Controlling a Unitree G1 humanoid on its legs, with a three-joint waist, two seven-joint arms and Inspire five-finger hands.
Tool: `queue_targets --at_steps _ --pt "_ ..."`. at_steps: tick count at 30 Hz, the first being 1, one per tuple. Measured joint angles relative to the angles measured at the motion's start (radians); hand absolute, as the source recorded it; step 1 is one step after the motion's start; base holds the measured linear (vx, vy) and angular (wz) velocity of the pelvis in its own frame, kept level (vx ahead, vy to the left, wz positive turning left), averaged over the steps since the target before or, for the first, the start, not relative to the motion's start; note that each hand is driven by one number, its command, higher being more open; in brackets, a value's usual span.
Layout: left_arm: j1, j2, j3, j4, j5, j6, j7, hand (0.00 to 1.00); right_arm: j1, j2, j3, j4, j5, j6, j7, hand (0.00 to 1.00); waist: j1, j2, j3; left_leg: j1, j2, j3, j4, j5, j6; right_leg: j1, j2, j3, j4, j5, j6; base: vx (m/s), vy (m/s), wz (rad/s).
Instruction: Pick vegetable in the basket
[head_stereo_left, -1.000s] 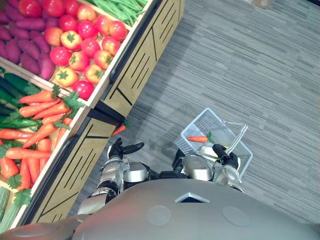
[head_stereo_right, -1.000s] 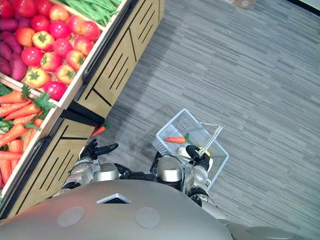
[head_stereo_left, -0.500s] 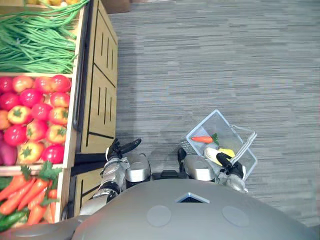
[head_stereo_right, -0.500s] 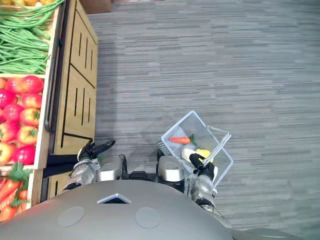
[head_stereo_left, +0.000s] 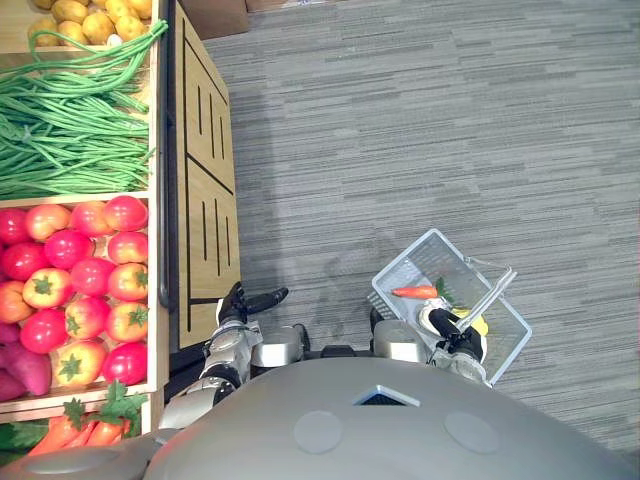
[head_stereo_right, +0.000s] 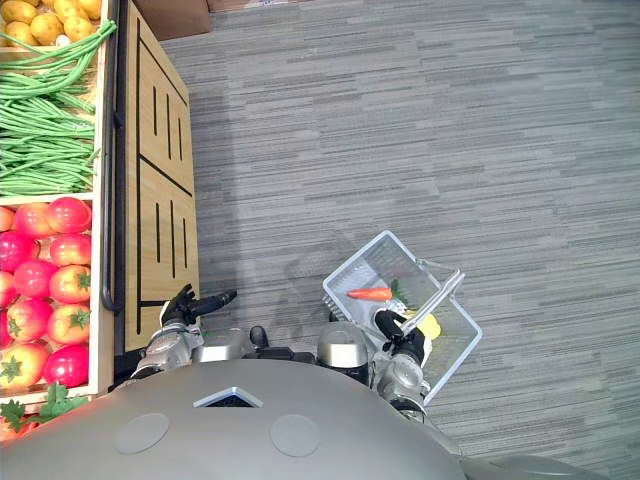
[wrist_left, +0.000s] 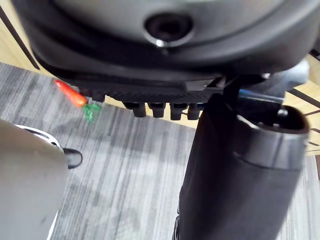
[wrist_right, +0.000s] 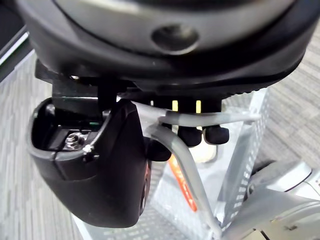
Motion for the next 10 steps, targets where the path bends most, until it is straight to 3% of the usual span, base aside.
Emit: queue_targets --at_steps 10 --pt "-0.003 -0.001 -0.007 0.002 0.0 -0.003 0.016 1.0 -0.019 -0.002 0.002 0.046 0.001 0.006 0.007 0.0 0.015 -0.015 -0.003 0.003 0.007 -0.029 -0.004 0.0 0.0 0.032 0.004 -0.035 -0.045 0.022 0.004 -0.06 -0.034 0.09"
